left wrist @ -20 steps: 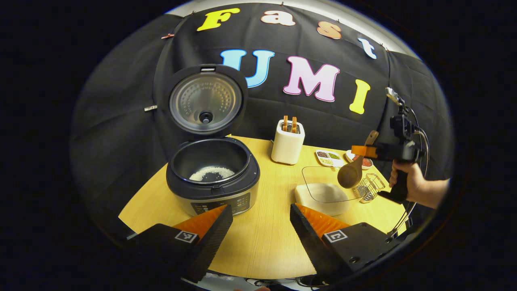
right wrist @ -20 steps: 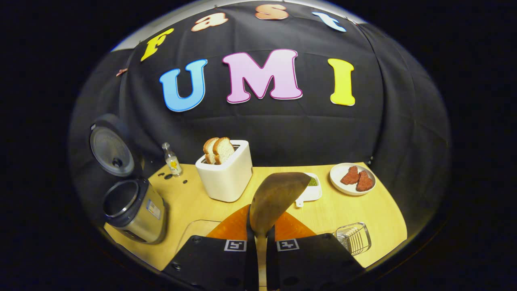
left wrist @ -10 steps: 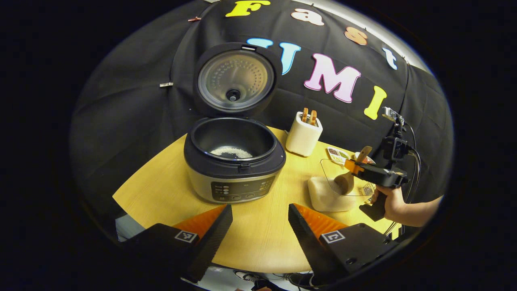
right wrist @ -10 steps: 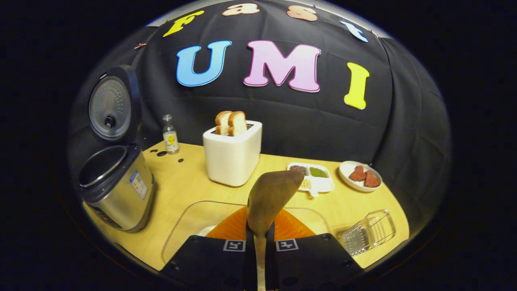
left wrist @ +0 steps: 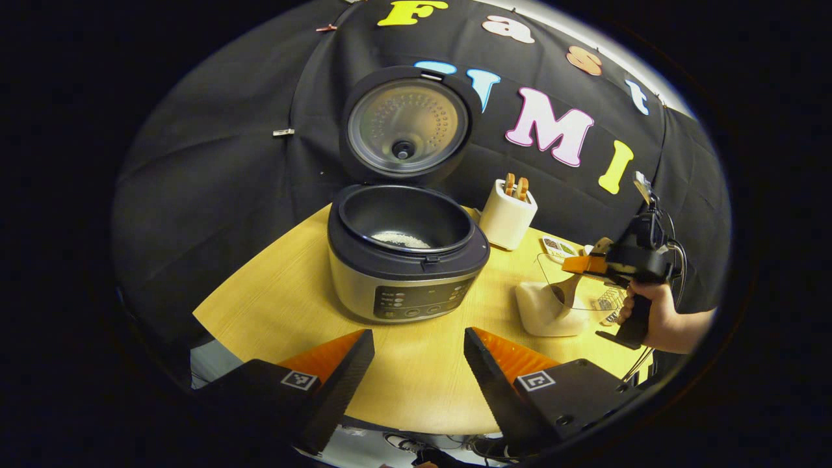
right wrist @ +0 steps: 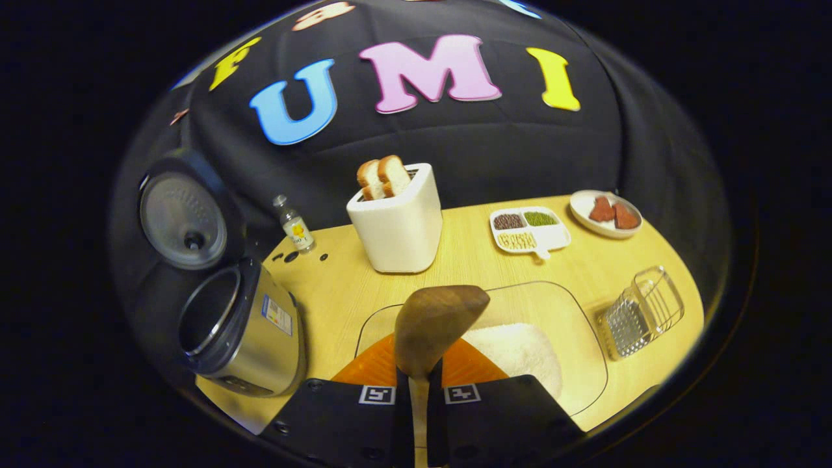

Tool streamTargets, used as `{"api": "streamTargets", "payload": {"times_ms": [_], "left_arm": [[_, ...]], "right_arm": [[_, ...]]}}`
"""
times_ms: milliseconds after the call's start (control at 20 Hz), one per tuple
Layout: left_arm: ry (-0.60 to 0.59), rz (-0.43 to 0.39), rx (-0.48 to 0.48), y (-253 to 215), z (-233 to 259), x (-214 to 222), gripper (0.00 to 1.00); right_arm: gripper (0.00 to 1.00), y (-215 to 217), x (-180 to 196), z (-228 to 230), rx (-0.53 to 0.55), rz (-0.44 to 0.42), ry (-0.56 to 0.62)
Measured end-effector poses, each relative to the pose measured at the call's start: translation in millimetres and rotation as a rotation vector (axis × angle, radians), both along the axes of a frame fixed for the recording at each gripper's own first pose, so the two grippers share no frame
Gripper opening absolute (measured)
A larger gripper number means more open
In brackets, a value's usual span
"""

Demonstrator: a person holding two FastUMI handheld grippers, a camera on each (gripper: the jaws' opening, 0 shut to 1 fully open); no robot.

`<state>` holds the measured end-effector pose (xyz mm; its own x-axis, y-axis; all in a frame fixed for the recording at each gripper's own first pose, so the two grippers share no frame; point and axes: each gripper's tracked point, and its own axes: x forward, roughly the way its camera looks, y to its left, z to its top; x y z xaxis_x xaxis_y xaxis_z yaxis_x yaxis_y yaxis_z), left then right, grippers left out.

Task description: Close the left gripper, press the button to open the rice cooker; take a wooden spoon from the chopstick holder with the right hand, scoop a spoonful of rice and pour it into the rice cooker, then put the wooden spoon back into the chopstick holder.

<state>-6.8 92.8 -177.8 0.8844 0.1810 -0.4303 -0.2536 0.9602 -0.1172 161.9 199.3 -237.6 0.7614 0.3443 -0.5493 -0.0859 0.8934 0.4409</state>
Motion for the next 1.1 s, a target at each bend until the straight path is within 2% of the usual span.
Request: {"api": "streamTargets", "payload": {"times_ms": [150,350,500,750,1100], "left_arm": [[-0.005,0.015,-0.021,1.1,1.2,-1.8,0.96],[-0.021,0.019,-0.018,1.0,9.8,-1.1,0.96],[-0.036,0.017,-0.008,1.9,17.4,1.2,0.96],[-0.063,0.023,0.011,6.6,31.5,4.2,0.96],[-0.069,0.019,0.017,11.5,36.7,3.1,0.96]], "right_arm": [[0.12,-5.3,1.7,9.9,0.134,-0.051,0.06],[0.12,-13.0,-6.2,7.9,0.213,-0.085,0.121],[0.12,-27.3,-5.7,4.8,0.313,-0.163,0.186],[0.12,-69.8,1.3,12.7,0.397,-0.287,0.21],[0.12,-114.2,5.9,29.6,0.524,-0.403,0.223]]}}
